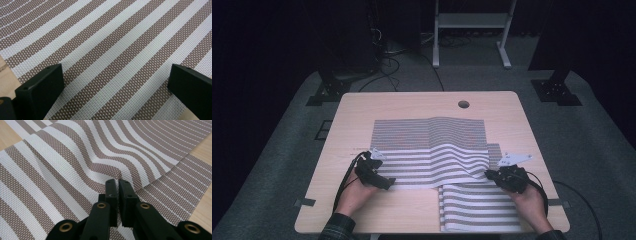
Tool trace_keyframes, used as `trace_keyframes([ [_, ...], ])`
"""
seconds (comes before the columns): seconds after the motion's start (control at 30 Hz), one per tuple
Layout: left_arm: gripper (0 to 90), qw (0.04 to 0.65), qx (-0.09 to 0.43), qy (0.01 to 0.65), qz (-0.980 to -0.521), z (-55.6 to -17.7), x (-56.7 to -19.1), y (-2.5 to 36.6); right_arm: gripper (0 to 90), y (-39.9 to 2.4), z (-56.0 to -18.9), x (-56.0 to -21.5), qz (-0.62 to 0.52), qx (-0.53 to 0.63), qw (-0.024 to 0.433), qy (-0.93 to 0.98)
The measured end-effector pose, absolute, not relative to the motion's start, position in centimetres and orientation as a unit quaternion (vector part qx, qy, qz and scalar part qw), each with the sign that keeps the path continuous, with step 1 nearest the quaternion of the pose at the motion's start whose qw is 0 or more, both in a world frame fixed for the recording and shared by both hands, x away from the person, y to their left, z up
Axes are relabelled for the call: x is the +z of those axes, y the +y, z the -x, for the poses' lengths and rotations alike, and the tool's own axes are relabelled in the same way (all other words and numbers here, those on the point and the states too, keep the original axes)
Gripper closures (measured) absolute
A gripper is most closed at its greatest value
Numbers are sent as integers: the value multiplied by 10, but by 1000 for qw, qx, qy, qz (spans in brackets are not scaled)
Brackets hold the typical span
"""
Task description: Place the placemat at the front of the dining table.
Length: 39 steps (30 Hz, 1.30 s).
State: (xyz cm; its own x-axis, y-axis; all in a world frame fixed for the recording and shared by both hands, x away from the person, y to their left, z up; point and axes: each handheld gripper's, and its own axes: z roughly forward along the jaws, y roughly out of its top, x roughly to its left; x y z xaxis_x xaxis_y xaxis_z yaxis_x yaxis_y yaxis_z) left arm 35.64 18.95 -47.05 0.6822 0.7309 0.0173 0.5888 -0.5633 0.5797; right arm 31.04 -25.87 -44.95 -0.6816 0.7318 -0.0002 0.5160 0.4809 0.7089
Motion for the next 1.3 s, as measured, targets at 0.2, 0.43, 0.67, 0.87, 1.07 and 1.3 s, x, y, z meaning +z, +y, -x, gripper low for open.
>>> trace_keyframes([
  [0.2,0,281,131,376,-873,-366,-471,189,860,-259,-319,-448,-373,349,156,845],
  [0.43,0,278,129,376,-874,-382,-471,187,860,-260,-334,-449,-381,351,158,841],
  [0.67,0,276,129,376,-875,-400,-470,185,860,-261,-349,-447,-388,353,163,836],
  [0.87,0,269,125,373,-879,-413,-469,185,861,-262,-359,-448,-394,353,161,833],
  [1.07,0,266,121,372,-881,-427,-468,184,860,-265,-373,-446,-397,357,165,829],
  [1.3,0,265,120,370,-882,-449,-468,184,859,-269,-392,-444,-402,360,161,827],
])
